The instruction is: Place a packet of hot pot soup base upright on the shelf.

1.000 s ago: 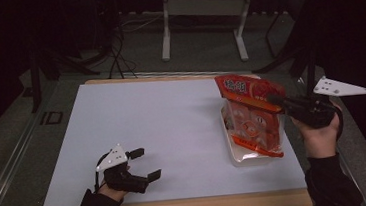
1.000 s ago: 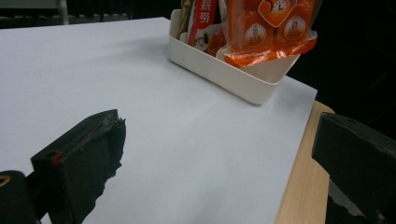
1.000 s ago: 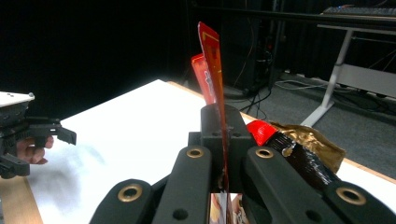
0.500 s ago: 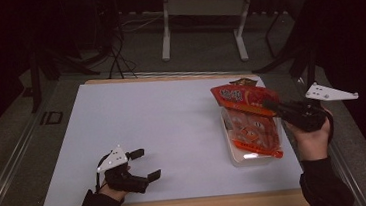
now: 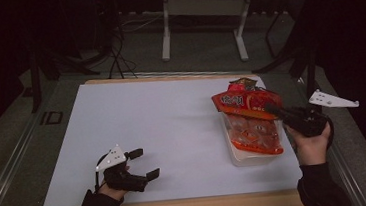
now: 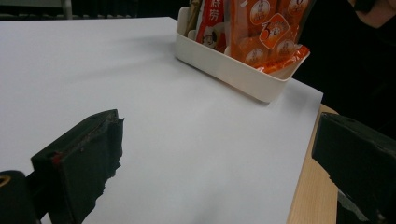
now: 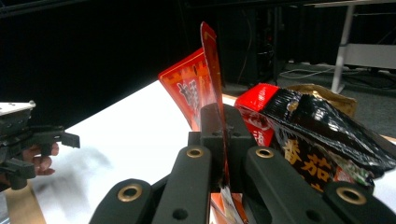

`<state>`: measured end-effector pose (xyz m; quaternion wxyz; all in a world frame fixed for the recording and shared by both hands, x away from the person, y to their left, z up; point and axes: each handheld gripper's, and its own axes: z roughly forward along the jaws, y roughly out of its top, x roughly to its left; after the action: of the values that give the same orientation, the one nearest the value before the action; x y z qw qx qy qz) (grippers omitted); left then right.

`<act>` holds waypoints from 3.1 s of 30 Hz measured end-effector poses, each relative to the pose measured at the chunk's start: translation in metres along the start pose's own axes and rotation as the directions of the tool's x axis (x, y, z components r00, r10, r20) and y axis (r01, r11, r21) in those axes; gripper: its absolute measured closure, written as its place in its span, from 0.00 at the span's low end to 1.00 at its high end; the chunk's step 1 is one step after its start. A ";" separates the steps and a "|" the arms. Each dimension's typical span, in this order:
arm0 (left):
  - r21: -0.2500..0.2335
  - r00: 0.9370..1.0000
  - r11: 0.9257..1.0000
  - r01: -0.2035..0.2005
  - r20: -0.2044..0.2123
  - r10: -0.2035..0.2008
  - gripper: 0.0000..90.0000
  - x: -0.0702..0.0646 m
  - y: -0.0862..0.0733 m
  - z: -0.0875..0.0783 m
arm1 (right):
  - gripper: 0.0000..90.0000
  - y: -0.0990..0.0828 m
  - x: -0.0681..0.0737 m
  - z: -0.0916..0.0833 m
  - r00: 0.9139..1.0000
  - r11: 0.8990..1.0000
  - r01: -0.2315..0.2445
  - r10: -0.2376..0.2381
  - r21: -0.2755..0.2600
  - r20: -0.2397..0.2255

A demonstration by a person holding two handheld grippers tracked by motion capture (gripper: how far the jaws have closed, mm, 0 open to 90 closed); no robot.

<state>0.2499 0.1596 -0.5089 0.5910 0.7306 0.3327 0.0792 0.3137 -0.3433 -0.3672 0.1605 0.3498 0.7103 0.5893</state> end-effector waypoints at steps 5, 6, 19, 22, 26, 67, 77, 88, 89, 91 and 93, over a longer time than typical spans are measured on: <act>-0.001 1.000 1.000 0.005 0.000 -0.005 0.03 0.001 0.000 0.000 | 1.00 -0.007 -0.004 0.000 0.999 0.999 -0.041 0.041 -0.009 -0.001; -0.001 1.000 1.000 0.004 0.000 -0.004 0.03 0.000 0.000 0.000 | 1.00 -0.008 -0.004 0.001 0.999 0.999 -0.039 0.039 -0.006 0.007; 0.004 1.000 1.000 0.012 -0.005 -0.012 0.03 0.001 -0.001 0.000 | 1.00 -0.023 -0.010 -0.007 0.994 0.999 -0.028 0.025 0.023 0.110; 0.006 1.000 1.000 0.013 -0.005 -0.013 0.03 0.002 -0.002 0.000 | 1.00 -0.031 -0.014 -0.011 0.993 0.998 -0.058 0.056 0.016 0.104; 0.005 1.000 1.000 0.016 -0.004 -0.016 0.03 0.002 -0.002 0.001 | 1.00 -0.037 -0.018 -0.020 0.987 0.998 -0.058 0.055 0.015 0.148; 0.011 1.000 1.000 0.008 0.000 -0.008 0.03 0.002 -0.005 0.002 | 0.88 -0.044 -0.039 -0.021 0.974 0.993 -0.116 0.110 0.018 0.200; 0.004 1.000 1.000 -0.007 0.004 0.007 0.03 0.001 -0.005 0.003 | 0.75 -0.023 -0.028 -0.030 0.972 0.998 -0.061 0.062 -0.012 0.227; 0.004 1.000 1.000 -0.022 0.006 0.022 0.03 0.000 -0.005 0.003 | 0.59 0.005 -0.004 -0.037 0.977 0.998 0.029 -0.018 -0.047 0.213; 0.003 1.000 1.000 -0.023 0.005 0.023 0.03 0.000 -0.005 0.003 | 0.55 0.010 0.002 -0.035 0.978 0.998 0.047 -0.036 -0.049 0.208; 0.004 1.000 1.000 -0.023 0.005 0.023 0.03 0.000 -0.005 0.003 | 0.49 0.014 0.008 -0.034 0.979 0.997 0.056 -0.044 -0.055 0.199; 0.003 1.000 1.000 -0.022 0.005 0.022 0.03 0.000 -0.005 0.002 | 0.44 0.017 0.014 -0.032 0.979 0.996 0.067 -0.054 -0.059 0.195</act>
<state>0.2490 0.1582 -0.5141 0.5898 0.7354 0.3231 0.0834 0.2890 -0.3557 -0.3400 0.2578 0.3780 0.6822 0.5703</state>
